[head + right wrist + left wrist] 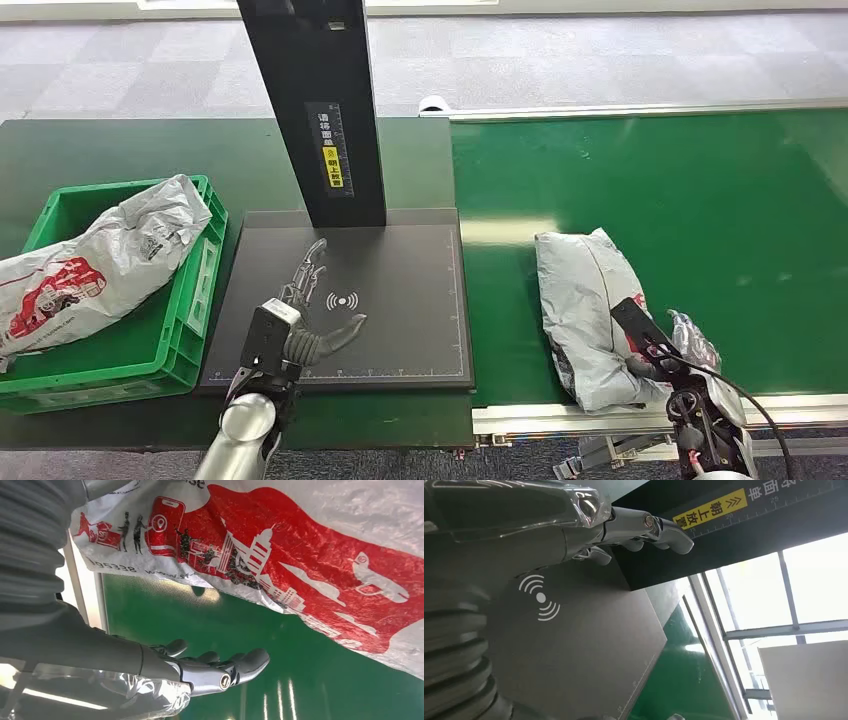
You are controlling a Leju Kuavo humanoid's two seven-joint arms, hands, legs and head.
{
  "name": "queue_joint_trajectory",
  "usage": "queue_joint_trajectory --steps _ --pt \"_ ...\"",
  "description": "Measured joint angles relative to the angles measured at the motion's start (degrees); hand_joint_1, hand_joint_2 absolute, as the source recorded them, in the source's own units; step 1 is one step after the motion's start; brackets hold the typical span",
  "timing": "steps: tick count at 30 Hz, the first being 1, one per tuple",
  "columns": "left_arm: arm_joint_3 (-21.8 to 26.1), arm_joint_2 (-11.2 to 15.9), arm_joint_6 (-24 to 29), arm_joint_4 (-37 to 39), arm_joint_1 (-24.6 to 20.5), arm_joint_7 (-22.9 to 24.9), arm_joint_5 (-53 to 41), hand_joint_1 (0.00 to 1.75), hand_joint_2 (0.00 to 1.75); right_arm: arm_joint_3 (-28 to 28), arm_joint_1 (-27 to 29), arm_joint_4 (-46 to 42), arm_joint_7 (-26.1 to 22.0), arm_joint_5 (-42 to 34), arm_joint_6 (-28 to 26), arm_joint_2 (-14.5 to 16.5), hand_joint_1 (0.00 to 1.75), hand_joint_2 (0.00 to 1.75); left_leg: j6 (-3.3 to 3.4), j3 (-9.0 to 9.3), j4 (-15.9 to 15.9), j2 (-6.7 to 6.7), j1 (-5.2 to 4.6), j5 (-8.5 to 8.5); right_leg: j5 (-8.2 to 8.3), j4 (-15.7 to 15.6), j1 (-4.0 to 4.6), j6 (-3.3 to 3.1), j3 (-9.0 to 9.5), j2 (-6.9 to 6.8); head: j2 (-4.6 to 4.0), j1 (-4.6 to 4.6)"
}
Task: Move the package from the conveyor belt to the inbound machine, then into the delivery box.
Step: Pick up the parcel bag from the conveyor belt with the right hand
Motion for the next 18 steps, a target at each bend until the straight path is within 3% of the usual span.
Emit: queue_joint_trajectory --steps 3,7,11,18 --pt "0.1 0.0 0.0 0.0 0.0 0.0 0.0 0.0 1.75 0.0 -0.9 1.2 0.2 0.2 0.5 0.0 0.04 1.75 0.0 0.05 0.0 0.0 0.0 0.0 0.0 0.0 -0.01 0.0 0.07 0.0 0.0 0.01" --pt "0.6 -0.1 0.1 0.0 0.0 0.0 -0.2 0.0 1.75 0.0 -2.3 3.1 0.2 0.6 2.2 0.1 1.51 1.75 0.01 0.21 0.0 0.0 0.0 0.0 0.02 0.0 -0.02 0.03 0.23 0.0 0.0 0.01" --pt "0.9 -0.2 0.1 0.0 0.0 0.0 -0.2 0.0 1.75 0.0 -3.3 4.7 -0.4 1.0 3.8 0.2 1.74 1.75 0.03 0.27 0.0 -0.01 0.0 0.02 0.06 0.0 -0.03 0.07 0.29 0.0 0.0 0.01" --pt "1.3 -0.3 0.1 0.0 0.0 0.0 -0.4 0.0 1.75 0.0 -4.3 6.4 -1.6 1.1 4.6 0.4 1.75 1.75 0.07 0.24 0.0 -0.04 -0.01 0.06 0.07 0.0 -0.03 0.08 0.27 -0.02 0.0 0.01"
